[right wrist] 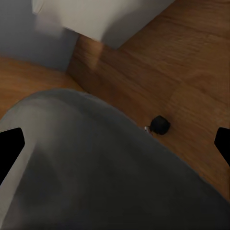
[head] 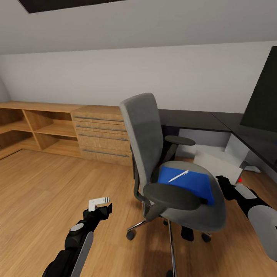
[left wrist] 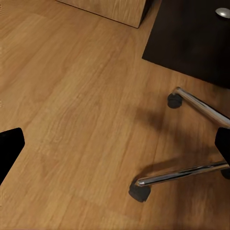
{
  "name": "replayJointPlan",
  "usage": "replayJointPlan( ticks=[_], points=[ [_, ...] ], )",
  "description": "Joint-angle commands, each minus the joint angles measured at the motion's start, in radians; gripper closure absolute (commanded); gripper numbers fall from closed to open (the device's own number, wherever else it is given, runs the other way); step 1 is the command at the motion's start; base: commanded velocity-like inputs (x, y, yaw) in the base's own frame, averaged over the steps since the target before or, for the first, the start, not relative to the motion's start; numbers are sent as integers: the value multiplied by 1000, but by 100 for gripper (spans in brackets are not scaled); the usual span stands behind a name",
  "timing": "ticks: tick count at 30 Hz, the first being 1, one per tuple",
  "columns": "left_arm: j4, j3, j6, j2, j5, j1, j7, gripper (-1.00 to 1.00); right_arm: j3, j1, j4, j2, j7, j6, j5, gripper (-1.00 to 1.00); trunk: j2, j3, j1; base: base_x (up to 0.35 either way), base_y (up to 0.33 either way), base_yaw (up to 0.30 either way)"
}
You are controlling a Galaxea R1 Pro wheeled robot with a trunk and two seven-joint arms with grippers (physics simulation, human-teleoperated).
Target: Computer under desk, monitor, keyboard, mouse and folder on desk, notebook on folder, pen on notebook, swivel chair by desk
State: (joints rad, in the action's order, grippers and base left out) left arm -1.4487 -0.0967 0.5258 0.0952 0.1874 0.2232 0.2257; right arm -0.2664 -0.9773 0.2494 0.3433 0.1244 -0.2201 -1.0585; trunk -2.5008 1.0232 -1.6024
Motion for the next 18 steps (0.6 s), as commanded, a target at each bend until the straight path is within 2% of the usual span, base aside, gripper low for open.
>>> replayJointPlan(
  ticks=[1,18],
  points=[
    [-1,-2,3,0,10,1,9,-100,-4,0,2,0,6,-4,-17,-100,0,1,0,0,0,138],
    [-1,0,3,-6,10,1,9,-100,-4,0,5,-1,6,-4,-17,-100,0,2,0,0,0,233]
  ],
)
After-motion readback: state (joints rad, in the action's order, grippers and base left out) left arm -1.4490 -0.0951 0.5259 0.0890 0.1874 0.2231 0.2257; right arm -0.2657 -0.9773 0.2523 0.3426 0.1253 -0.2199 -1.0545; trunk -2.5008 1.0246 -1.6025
